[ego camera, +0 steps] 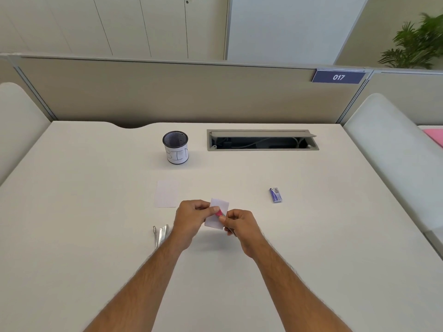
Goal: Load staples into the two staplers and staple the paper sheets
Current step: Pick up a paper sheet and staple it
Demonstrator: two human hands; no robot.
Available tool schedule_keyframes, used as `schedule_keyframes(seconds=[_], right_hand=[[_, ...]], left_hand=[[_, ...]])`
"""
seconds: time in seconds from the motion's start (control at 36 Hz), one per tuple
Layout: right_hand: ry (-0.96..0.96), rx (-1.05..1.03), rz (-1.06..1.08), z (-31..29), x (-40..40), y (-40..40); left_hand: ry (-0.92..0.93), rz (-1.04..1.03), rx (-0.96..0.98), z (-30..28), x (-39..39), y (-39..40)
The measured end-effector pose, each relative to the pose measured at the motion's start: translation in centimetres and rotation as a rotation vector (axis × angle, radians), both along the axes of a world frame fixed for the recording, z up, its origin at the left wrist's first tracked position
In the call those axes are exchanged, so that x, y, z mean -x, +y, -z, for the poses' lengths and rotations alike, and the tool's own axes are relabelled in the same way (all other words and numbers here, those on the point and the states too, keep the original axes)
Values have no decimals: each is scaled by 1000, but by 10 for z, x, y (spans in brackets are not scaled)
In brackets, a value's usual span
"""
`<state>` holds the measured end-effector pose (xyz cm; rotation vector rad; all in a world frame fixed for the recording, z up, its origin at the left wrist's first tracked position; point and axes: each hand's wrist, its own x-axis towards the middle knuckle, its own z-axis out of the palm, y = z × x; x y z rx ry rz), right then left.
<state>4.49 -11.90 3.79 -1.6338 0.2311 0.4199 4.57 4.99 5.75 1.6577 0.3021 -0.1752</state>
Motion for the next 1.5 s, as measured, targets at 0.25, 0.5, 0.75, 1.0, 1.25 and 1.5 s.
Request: schedule_keyframes(seconds=[0.25, 0.5, 0.75, 1.0, 1.25, 1.5], right_hand=[[8, -71, -29, -2, 4, -2], [-45, 468, 113, 9, 8, -2], [-18, 862, 15, 21, 19, 12], [-14, 941, -24, 25, 18, 19], [-20, 896, 59, 13, 17, 24], [60, 12, 203, -32, -4, 37]], left_hand=[[44, -180, 70, 8, -4, 6], [73, -321, 47, 12, -4, 17], [48, -320, 20, 6, 2, 15], [15, -321, 14, 2, 3, 24], [-29, -309, -15, 4, 7, 23], [-235, -86, -217, -6, 10, -3]])
